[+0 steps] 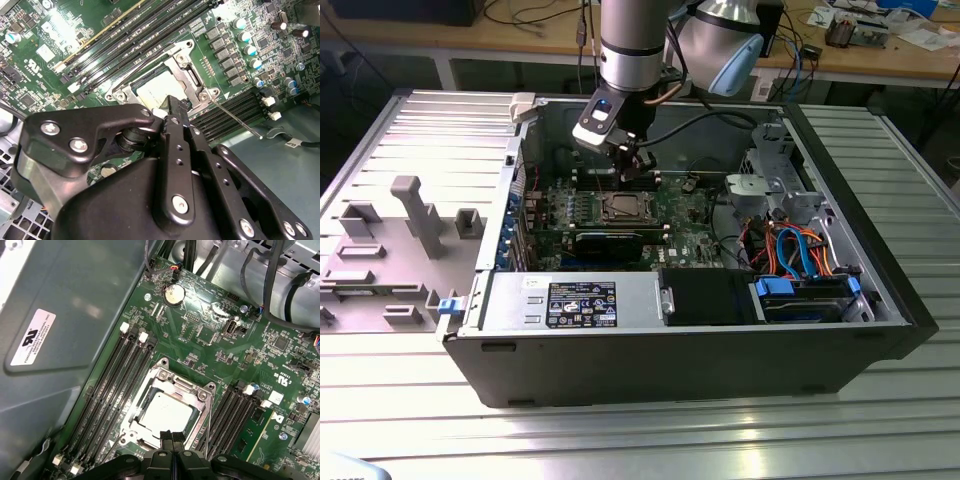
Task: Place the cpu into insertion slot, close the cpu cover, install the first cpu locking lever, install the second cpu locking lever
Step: 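Install the first cpu locking lever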
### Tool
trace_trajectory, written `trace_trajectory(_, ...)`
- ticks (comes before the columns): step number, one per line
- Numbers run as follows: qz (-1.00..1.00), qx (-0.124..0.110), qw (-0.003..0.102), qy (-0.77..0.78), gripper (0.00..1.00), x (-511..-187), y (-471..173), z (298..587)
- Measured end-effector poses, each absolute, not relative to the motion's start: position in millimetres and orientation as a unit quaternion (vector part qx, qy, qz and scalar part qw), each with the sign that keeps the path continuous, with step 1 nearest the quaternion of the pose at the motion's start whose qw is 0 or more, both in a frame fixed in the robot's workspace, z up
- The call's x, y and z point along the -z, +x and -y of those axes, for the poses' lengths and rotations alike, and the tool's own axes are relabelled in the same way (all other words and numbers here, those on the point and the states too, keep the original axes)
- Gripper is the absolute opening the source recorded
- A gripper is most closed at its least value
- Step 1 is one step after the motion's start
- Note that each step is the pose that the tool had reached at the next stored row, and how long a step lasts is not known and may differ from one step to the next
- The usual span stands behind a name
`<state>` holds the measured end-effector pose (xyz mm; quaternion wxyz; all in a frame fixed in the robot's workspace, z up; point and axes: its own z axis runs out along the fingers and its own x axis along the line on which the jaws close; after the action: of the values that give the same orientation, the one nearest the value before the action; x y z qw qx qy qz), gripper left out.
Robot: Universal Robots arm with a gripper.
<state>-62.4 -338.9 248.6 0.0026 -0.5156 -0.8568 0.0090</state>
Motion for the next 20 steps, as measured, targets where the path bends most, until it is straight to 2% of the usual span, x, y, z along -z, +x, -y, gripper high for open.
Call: trace_trajectory(20,0.862,-0.009,0.003,-0.506,0.11,-248.6,-62.4,338.9)
